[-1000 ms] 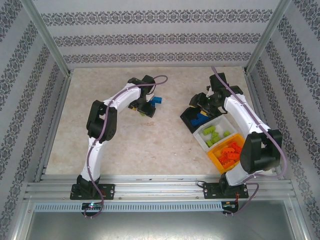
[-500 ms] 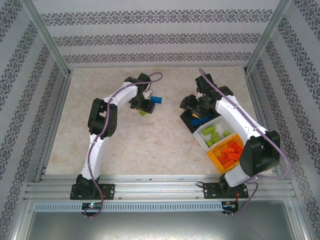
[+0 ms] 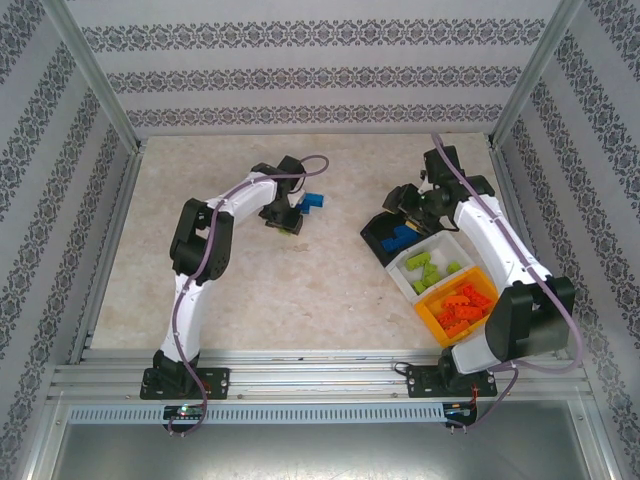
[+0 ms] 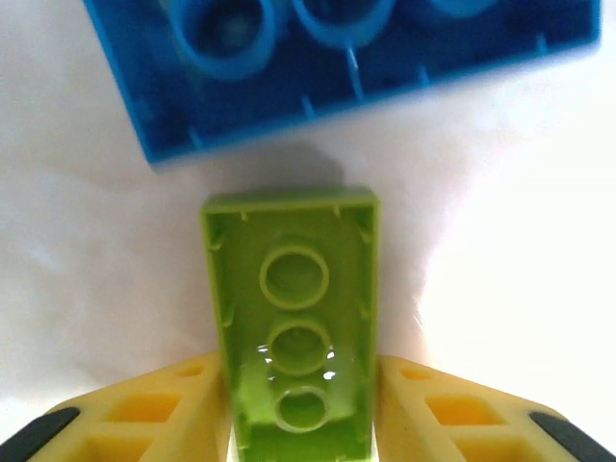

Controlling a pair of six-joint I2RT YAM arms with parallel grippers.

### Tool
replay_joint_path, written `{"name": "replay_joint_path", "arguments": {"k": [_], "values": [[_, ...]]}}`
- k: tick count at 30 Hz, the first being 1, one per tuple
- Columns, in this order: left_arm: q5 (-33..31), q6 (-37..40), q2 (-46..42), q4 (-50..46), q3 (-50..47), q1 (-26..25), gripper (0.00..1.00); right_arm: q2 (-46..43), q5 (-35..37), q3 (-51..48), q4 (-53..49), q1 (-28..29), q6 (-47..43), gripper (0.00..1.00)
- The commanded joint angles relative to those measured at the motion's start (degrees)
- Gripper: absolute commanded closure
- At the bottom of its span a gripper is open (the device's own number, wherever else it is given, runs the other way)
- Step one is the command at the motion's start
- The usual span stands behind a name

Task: Sort the legos into containers by color

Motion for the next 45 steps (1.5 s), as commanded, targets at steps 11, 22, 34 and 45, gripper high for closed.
{"name": "replay_joint_path", "arguments": {"k": [11,22,34,45], "values": [[12.5,-12.7,-8.3,-3.1,-3.4,-3.4,0.67,-6.1,-4.4,-6.3,4.2,-4.7,-1.9,0.34],[31.1,-17.3,-1.3,-1.2,17.3,-13.5,0.68,-13.0,-1.5,-5.9,3.1,-7.6,0.7,0.34],[44.5,-29.3,14.7,5.0,38.7,-23.7,0.67,-31.3,16.5,-4.8,6.1,-8.5,2.6,0.33],[45.3,-32.5,19.9,5.9,44.2,-24.5,0.42,-31.9,14.1,-7.1,6.4,-9.2,0.8,0.30]]}}
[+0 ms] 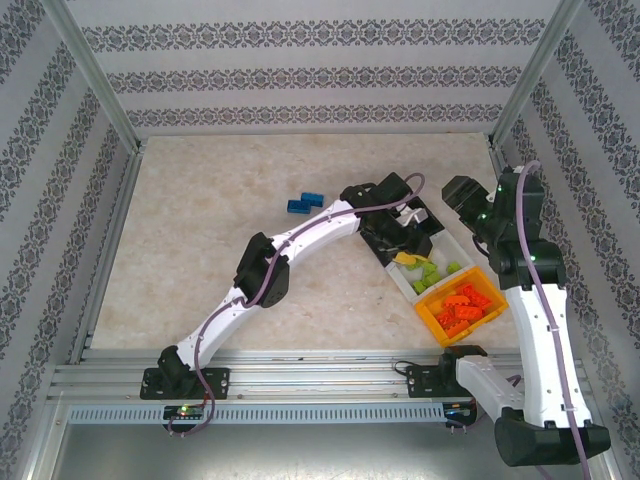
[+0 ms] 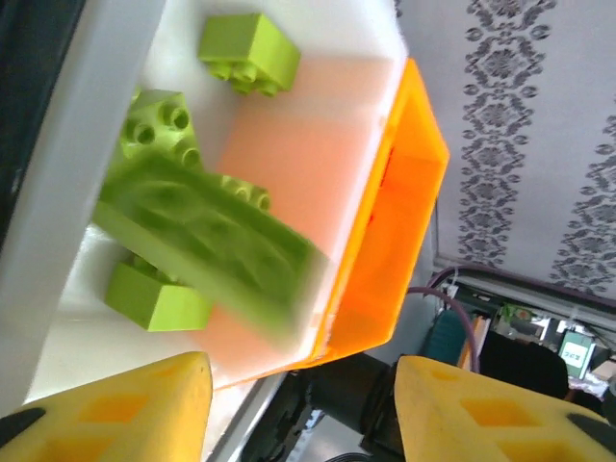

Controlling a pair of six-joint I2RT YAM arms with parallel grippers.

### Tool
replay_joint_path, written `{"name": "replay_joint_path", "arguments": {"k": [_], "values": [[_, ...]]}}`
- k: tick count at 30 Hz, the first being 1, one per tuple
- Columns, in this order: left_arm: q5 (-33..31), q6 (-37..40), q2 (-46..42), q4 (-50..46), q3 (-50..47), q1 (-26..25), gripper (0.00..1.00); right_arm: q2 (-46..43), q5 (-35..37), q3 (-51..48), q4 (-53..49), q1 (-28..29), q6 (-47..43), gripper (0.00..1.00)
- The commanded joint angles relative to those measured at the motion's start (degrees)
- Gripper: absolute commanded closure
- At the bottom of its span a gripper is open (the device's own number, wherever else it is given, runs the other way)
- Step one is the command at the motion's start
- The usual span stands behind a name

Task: Sort the legos into containers by color

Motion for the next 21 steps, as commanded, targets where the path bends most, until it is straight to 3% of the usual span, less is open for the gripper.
{"name": "replay_joint_path", "arguments": {"k": [1,3,21], "values": [[0.4,-1.4,0.4,1.8,3.2,0.1,0.39,0.0,-0.1,-0.3,0.7,-0.5,-1.6,0.30],[0.3,-1.6,0.6,2.2,3.8,0.5,0.35,0.4,-0.4,0.2,0.5,-0.8,-2.2,0.30],[-7.3,4.8,-4.8,-7.6,0.4,4.7,0.33,5.5,-4.3,-0.6,7.3,-2.0,2.2,0.29]]}}
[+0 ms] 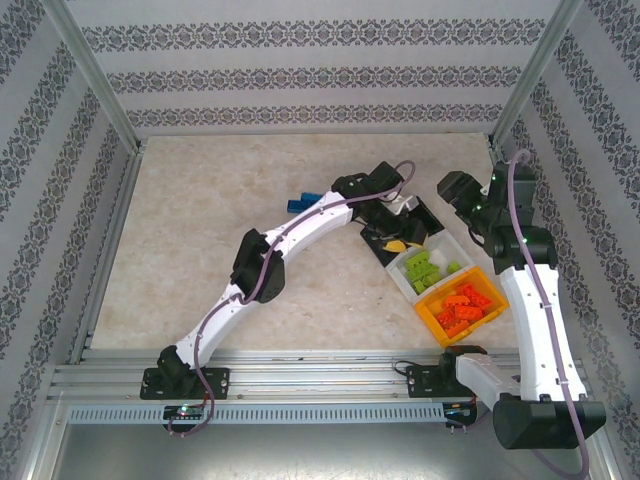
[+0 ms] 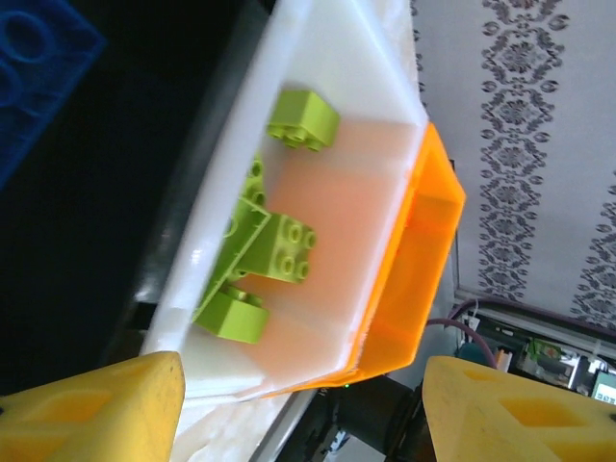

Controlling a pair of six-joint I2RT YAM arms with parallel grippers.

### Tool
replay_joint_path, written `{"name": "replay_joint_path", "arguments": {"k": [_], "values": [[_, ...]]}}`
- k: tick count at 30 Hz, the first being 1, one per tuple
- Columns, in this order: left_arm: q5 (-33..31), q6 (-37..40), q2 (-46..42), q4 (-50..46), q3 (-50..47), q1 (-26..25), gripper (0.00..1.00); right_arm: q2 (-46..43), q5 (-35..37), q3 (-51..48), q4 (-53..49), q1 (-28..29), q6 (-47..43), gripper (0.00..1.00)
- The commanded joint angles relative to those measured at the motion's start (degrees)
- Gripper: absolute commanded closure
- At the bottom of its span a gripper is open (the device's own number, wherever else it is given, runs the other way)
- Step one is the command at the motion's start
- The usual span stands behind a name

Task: Sort the legos into containers by color

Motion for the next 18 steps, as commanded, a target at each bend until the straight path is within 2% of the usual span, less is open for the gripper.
{"name": "replay_joint_path", "arguments": {"k": [1,6,10,14,16,18], "values": [[-3.6,2.5,-5.5,-4.4,-2.7,2.1,0.33,1.0,-1.9,-0.6,4.9,-0.5,2.5,0.29],[-6.1,2.1,-13.3,0.0,-14.7,5.1,0.33,6.1,-6.6,-2.4,10.4,0.3,7.1,0.30],[-7.6,0.6,-20.8,5.5,-27.5,8.9,0.33,12.4,-5.2,-0.2,11.4,4.8,9.0,0.30],[-11.2,-2.2,-30.3,9.4,-41.5,15.7,0.33,29.9,-9.4,13.5,-2.4,10.3,7.0,0.29],[-13.7,-2.1,-35.2,10.4,-47.8,19.5,0.33,38.8,-13.0,21.1,-5.4,13.9,3.7,0.28],[-17.2,-1.7,-40.0,9.5,-53.7,23.4,0.33,49.0,-13.2,32.2,-11.9,17.6,-1.3,0.28]]}}
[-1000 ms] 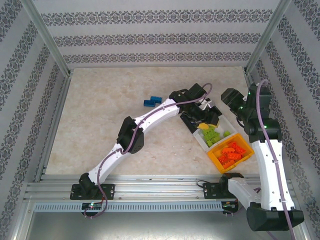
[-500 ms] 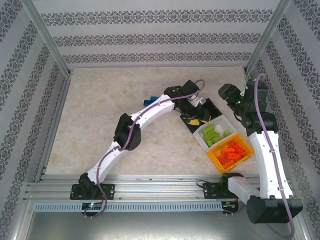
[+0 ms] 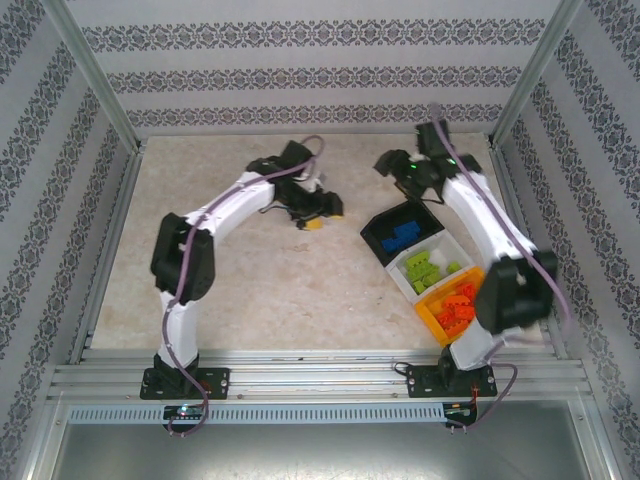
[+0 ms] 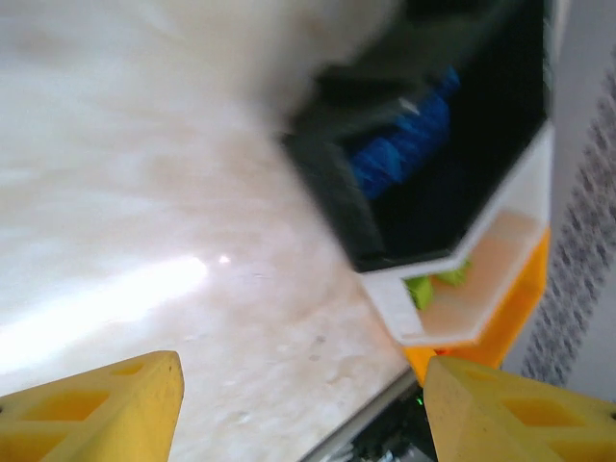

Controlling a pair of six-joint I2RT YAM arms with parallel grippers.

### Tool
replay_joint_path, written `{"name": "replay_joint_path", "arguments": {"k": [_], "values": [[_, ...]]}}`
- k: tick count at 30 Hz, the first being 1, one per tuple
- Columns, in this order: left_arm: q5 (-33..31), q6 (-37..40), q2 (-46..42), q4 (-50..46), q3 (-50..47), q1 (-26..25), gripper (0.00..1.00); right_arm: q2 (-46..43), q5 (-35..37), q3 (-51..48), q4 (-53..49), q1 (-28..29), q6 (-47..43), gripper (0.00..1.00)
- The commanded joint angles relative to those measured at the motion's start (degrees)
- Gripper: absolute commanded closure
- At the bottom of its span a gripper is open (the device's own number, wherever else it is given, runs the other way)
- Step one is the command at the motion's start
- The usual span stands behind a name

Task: Sort the legos into containers by color

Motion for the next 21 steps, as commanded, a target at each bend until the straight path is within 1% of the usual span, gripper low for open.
{"name": "replay_joint_path", "arguments": {"k": [1,4,5,7,9,11,15,17,21], "values": [[-6.6,-1.1,-7.8,1.2,-7.9,5.9,0.33,12.7,-3.9,14.4,-13.4,5.6,-7.9,0.27],[-5.8,-0.9,-14.1,2.7,-15.8,10.3,0.32,27.6,-2.1,35.3,-23.8,9.2,-17.7,0.27],[-5.7,-0.6,-15.9,2.4,-17.7,11.5,0.32,32.9,-1.1,43.2,-27.7,10.1,-22.7,0.27],[-5.1,-0.3,-18.0,1.7,-20.0,13.2,0.32,42.8,1.6,58.3,-35.4,11.7,-31.7,0.26],[-4.5,0.1,-19.9,1.0,-21.5,14.4,0.31,50.8,5.3,69.6,-39.9,12.9,-39.1,0.24],[-5.0,1.0,-21.4,-0.5,-22.2,14.9,0.31,52.1,6.1,68.2,-36.5,12.6,-40.4,0.24],[-5.2,1.7,-24.2,-3.0,-24.5,15.5,0.30,50.2,8.5,59.4,-25.5,13.9,-44.1,0.24],[-5.0,1.9,-25.1,-3.7,-25.9,15.7,0.30,51.0,8.0,59.1,-23.2,14.2,-43.8,0.24],[-4.3,2.0,-25.9,-4.7,-27.2,16.1,0.30,55.3,3.7,63.1,-23.0,14.2,-40.7,0.25]]}}
